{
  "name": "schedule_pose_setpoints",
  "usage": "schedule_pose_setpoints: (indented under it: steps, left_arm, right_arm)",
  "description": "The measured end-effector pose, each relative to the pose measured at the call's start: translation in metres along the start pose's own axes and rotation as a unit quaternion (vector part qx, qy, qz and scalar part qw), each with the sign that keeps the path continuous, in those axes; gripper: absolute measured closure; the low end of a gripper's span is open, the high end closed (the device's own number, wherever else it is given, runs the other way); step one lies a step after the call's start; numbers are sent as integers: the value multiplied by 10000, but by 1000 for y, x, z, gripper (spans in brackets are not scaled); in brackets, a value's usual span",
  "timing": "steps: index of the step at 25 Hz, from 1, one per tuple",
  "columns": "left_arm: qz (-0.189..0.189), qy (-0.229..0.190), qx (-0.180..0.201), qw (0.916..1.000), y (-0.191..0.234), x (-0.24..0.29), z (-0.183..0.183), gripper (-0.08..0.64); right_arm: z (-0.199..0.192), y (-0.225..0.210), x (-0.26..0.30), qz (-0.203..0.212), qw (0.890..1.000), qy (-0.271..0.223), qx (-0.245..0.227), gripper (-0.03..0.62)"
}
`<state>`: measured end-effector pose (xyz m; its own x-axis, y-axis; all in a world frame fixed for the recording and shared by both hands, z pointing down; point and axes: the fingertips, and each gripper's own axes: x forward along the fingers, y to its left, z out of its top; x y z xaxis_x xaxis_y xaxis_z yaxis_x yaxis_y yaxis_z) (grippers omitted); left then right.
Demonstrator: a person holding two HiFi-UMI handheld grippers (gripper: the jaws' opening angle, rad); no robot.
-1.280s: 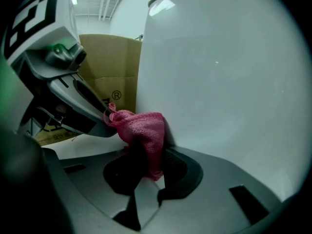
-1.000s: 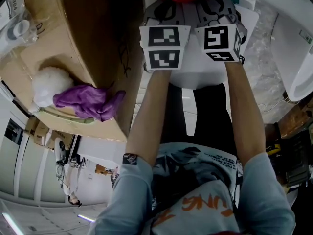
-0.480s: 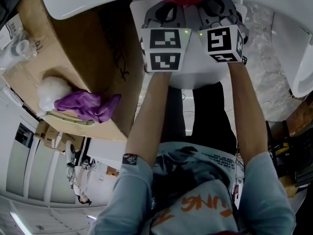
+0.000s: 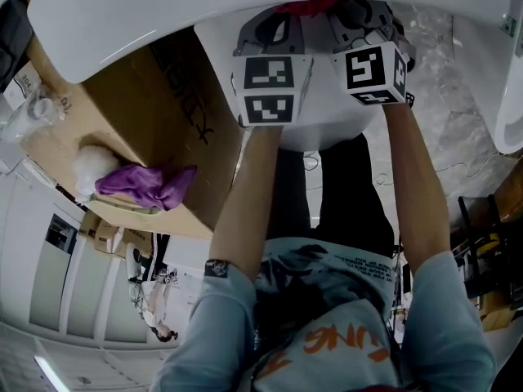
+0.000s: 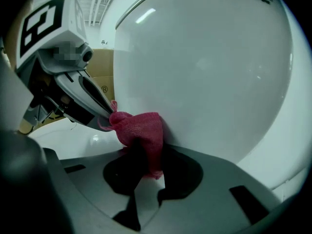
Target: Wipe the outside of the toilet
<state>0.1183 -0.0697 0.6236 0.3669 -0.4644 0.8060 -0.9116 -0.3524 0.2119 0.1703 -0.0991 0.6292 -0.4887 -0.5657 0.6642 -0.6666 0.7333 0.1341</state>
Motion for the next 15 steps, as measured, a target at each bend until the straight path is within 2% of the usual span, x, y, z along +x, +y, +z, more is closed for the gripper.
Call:
schedule_pose_setpoints:
  steps: [15]
  left_arm:
    - [-27,-32,57,10000,-45,15,13,535]
  right_arm:
    - [-36,-46,-26,-184,9998,61,-48,508]
